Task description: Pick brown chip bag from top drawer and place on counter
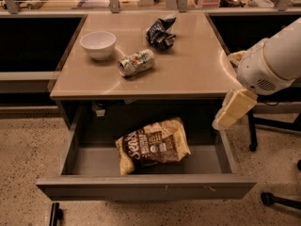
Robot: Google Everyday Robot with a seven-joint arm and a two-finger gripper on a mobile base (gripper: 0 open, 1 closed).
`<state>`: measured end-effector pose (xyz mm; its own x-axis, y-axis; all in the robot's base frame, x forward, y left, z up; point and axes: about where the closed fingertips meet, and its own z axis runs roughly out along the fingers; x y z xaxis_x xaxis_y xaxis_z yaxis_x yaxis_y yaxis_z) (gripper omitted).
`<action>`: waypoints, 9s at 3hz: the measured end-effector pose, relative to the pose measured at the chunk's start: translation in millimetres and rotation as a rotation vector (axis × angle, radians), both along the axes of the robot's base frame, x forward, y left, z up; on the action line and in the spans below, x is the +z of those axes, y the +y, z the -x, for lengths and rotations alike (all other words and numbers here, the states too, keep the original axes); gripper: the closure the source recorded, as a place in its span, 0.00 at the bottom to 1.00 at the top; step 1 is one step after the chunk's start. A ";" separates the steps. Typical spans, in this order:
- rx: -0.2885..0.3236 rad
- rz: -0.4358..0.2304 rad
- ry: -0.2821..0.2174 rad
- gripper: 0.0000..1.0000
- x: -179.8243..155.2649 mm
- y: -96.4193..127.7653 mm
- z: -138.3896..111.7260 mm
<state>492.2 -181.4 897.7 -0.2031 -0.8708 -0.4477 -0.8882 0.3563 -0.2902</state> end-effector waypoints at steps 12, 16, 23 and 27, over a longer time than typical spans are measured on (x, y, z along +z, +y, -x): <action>-0.078 -0.479 0.136 0.00 -166.3 74.7 -17.7; -0.162 -0.502 0.216 0.00 -257.0 86.9 -45.8; -0.151 -0.494 0.170 1.00 -154.7 57.5 -12.0; -0.173 -0.464 0.050 1.00 -42.0 16.7 29.5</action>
Offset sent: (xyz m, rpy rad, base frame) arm 0.0151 0.0045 -0.0817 0.3349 -0.0250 -0.1057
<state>462.7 -164.7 855.7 -0.3578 -0.5340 -0.7660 -0.8136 0.5809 -0.0250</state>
